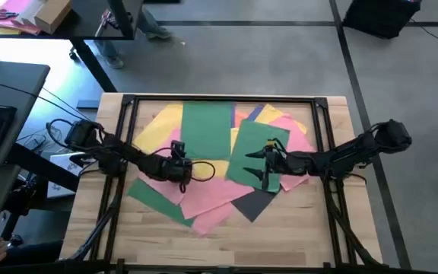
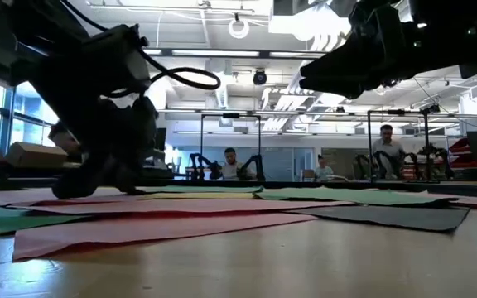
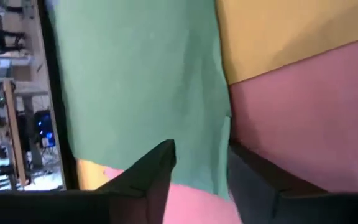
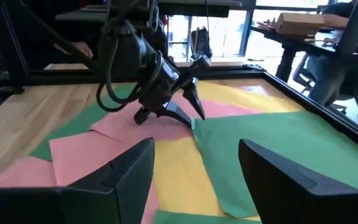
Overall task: Organize paper
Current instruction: Move the green paper to the bottom left of the table
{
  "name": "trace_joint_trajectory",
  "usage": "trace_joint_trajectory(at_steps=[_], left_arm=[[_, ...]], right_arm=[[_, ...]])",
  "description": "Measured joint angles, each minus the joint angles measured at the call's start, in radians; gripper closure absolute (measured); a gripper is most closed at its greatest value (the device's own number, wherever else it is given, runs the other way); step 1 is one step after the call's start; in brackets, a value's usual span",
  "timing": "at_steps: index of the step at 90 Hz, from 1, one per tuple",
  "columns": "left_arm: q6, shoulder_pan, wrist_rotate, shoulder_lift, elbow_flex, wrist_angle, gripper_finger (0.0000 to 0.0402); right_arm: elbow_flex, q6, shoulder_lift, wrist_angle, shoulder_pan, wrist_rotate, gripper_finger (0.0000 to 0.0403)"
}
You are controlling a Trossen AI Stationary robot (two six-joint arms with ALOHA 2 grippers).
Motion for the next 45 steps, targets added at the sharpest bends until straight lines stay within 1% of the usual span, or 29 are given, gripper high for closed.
trace_joint_trajectory(at_steps=[14,18,32,38,45], left_arm=[[-0.059,0.039,0.057,0.001,0.000,0.003,0.0377],[-0.070,0.043,0.064,0.001,0.000,0.004,0.0392],[-0.067,0.035,0.052,0.004,0.022,-0.020,0.0399],[-0.064,0.020,0.052,0.008,0.059,-0.079,0.0400],[-0.067,-0.006,0.064,0.008,0.135,-0.172,0.0401]], right_arm=[[0.000,0.009,0.000,-0.008,0.000,-0.001,0.0183],[0.000,0.020,0.000,-0.010,0.000,-0.001,0.0183],[0.000,0.023,0.000,-0.010,0.000,-0.001,0.0183],[0.000,0.023,0.000,-0.010,0.000,-0.001,0.0183],[0.000,0.024,0.000,-0.010,0.000,-0.002,0.0183]])
